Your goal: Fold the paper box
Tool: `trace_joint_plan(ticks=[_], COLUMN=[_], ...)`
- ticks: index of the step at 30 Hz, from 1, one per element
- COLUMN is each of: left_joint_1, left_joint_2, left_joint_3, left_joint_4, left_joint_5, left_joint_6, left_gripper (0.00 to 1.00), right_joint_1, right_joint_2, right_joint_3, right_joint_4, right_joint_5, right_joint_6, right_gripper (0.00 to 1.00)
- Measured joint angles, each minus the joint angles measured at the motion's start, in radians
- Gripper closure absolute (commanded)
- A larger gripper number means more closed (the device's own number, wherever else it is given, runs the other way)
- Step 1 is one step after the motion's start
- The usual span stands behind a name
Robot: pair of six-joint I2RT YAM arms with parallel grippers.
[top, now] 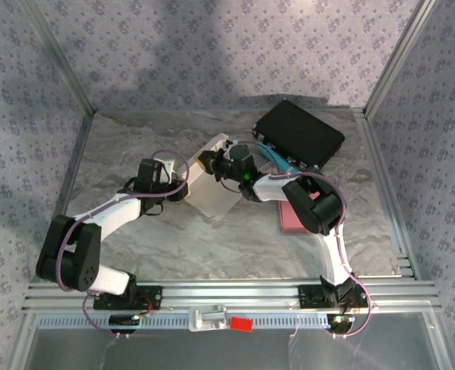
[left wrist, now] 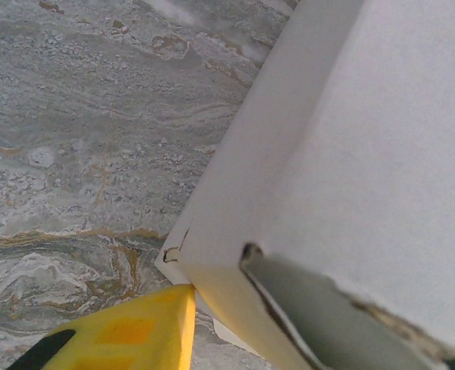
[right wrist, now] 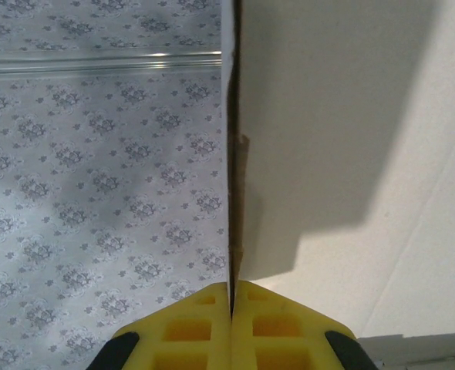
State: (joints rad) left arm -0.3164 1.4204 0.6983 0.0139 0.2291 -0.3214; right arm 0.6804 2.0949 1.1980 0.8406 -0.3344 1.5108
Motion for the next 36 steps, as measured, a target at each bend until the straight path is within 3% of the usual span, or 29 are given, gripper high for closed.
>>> trace_joint_plan(ticks=[10, 17, 26, 31, 35, 36], left_joint_1=[-0.030, -0.051, -0.078, -0.101, -0.126, -0.131], left_joint_2=[0.024, 0.042, 0.088, 0.110, 0.123, 0.126], left_joint_3=[0.011, 0.012, 0.026, 0.057, 0.095, 0.105], left_joint_4=[0.022, 0.051, 0.095, 0.071, 0.014, -0.003], left_joint_5=[-0.066, -0.148, -0.220, -0.282, -0.356, -0.370], left_joint_6=[-0.051, -0.090, -0.127, -0.139, -0.161, -0.164], left_gripper=[0.68, 0.78, 0.79, 1.00, 1.00, 1.00], right_joint_1=[0.021, 0.035, 0.039, 0.039, 0.040, 0.040], right_joint_2=[0.000, 0.000, 0.000, 0.000, -0.007, -0.012], right_joint_3=[-0.035, -0.057, -0.070, -0.075, -0.078, -0.081], right_joint_4=[0.059, 0.102, 0.114, 0.118, 0.112, 0.105], right_joint_5=[0.074, 0.135, 0.172, 0.196, 0.210, 0.212], right_joint_6=[0.000, 0.005, 0.023, 0.027, 0.032, 0.032], right_gripper=[1.00, 1.00, 1.00, 1.00, 1.00, 0.93])
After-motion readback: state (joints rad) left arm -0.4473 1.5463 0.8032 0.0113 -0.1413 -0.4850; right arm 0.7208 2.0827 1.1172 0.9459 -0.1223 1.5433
